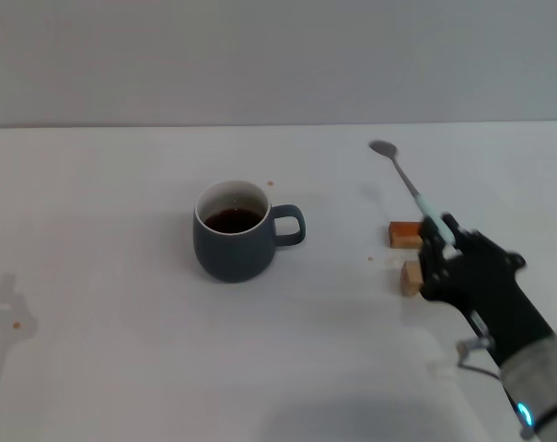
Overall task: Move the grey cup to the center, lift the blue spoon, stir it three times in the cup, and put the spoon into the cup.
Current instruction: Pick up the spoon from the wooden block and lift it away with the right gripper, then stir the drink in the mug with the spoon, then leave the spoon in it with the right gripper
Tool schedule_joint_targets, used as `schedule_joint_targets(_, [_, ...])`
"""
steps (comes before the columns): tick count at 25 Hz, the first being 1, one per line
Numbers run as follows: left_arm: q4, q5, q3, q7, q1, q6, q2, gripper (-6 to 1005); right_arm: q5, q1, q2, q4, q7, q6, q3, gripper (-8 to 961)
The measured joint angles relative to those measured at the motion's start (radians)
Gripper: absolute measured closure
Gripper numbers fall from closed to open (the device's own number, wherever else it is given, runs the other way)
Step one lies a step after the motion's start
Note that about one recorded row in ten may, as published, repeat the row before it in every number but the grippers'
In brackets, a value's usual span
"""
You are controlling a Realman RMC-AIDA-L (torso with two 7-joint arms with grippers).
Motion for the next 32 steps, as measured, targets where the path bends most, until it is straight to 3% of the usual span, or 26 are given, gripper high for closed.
schedule_joint_targets(3, [0.0,0.0,0.0,-0.003,0.004,0.0,0.001,1001,0.001,-0.02,-0.057,0.189,-0.236,0.194,0.161,790])
schedule_joint_targets(7, [0.0,0.0,0.0,-0.001,0.007,0.0,0.001,1001,0.015,-0.063,-0.071,0.309,-0.415,0.348,0.29,790])
schedule_joint_targets(8, [0.0,0.0,0.0,-0.001,0.007,0.001,0.001,1001,0.054,-0.108,-0.067,0.386,-0.553,0.478,0.395,791])
schedule_joint_targets(11, [0.0,0.0,0.0,-0.001,0.008,0.0,0.002,1001,0.099,-0.155,-0.05,0.447,-0.688,0.591,0.483,791])
schedule_joint_targets(13, [0.001,0.0,0.0,-0.001,0.008,0.0,0.002,1001,0.202,-0.241,-0.013,0.537,-0.939,0.726,0.594,791])
schedule_joint_targets(16, [0.002,0.0,0.0,-0.001,0.008,0.0,0.002,1001,0.282,-0.287,0.003,0.591,-1.083,0.774,0.638,791])
schedule_joint_targets(22, [0.01,0.0,0.0,-0.006,0.004,-0.001,0.002,1001,0.307,-0.3,-0.004,0.636,-1.166,0.808,0.66,791])
schedule_joint_targets(24, [0.011,0.0,0.0,-0.006,0.004,-0.001,0.001,1001,0.233,-0.306,0.023,0.604,-1.166,0.806,0.663,791])
schedule_joint_targets(26, [0.011,0.0,0.0,-0.006,0.003,-0.003,0.001,1001,0.126,-0.326,0.074,0.562,-1.167,0.803,0.676,791])
schedule_joint_targets(27, [0.011,0.0,0.0,-0.006,0.003,-0.005,0.001,1001,0.073,-0.338,0.106,0.542,-1.166,0.802,0.687,791])
schedule_joint_targets(28, [0.011,0.0,0.0,-0.006,0.003,-0.006,0.0,1001,-0.041,-0.358,0.167,0.498,-1.161,0.801,0.713,791])
schedule_joint_targets(29, [0.011,0.0,0.0,-0.006,0.003,-0.006,0.0,1001,-0.041,-0.358,0.167,0.498,-1.161,0.801,0.713,791])
schedule_joint_targets(31, [0.011,0.0,0.0,-0.006,0.003,-0.006,0.0,1001,-0.167,-0.356,0.204,0.454,-1.134,0.783,0.729,791])
schedule_joint_targets(32, [0.01,0.0,0.0,-0.006,0.003,-0.006,-0.001,1001,-0.224,-0.338,0.209,0.429,-1.098,0.752,0.724,791])
